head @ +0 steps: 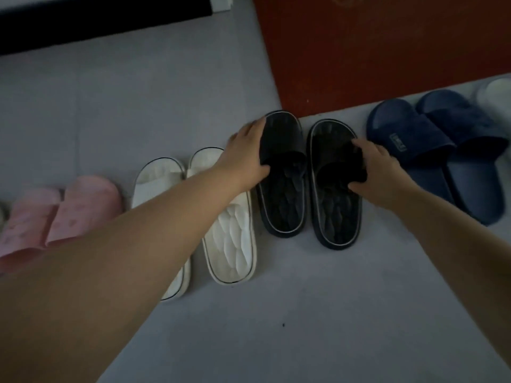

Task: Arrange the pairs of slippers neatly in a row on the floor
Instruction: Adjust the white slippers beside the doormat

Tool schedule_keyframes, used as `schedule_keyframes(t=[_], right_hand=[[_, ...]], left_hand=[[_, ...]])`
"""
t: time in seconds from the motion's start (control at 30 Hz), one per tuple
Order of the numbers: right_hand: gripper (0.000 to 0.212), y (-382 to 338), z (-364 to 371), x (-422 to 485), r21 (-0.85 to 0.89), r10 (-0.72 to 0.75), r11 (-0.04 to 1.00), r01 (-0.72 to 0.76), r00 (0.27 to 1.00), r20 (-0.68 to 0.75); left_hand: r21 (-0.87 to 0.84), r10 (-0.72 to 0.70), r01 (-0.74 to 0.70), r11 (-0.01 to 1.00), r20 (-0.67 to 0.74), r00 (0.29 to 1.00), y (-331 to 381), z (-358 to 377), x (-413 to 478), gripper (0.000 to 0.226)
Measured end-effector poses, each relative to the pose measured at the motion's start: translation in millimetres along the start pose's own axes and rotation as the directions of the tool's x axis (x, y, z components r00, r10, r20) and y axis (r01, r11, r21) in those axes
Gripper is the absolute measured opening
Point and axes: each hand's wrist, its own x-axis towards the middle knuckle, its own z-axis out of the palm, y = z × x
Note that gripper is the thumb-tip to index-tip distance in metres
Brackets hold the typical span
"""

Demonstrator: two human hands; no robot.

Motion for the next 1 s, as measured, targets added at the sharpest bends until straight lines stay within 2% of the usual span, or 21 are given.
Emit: schedule_keyframes(t=[0.07, 0.17, 0.27, 0.43, 0.67, 1.0], right_hand=[[0.076, 10.0, 0.2, 5.8, 0.049, -0.017, 0.999, 0.015, 1.000, 0.026], [0.068, 14.6, 1.1, 11.7, 0.074, -0.049, 0.996, 0.051, 0.998, -0.036], [0.066, 20.5, 2.1, 8.8, 0.074, -0.083, 0.994, 0.086, 0.995, -0.046], [0.062, 30.0, 3.7, 2.0, 0.143, -0.116, 0.982, 0.121, 0.992, -0.044], [0.061, 27.8, 6.9, -6.9, 0.217, -0.071, 0.973, 0.078, 0.997, -0.041], [0.079, 24.8, 18.7, -38.1, 0.172, 0.002, 0.985, -0.010, 0.999, 0.045]], left_hand=[[-0.017, -0.061, 0.063, 0.998, 0.113, 0.992, 10.7, 8.2, 27.1, 0.094], [0.137, -0.101, 0.076, 0.988, 0.186, 0.977, 14.6, 20.1, 44.0, 0.084], [0.210, -0.091, 0.055, 0.976, 0.167, 0.982, 13.9, 30.8, 30.2, 0.081], [0.120, -0.073, 0.055, 0.991, 0.150, 0.986, 4.2, 41.0, 5.5, 0.085], [0.077, -0.069, 0.061, 0.995, 0.115, 0.991, 4.0, 45.9, 1.9, 0.082], [-0.033, -0.208, 0.208, 0.978, -0.001, 0.978, 18.2, 60.7, -16.4, 0.073]])
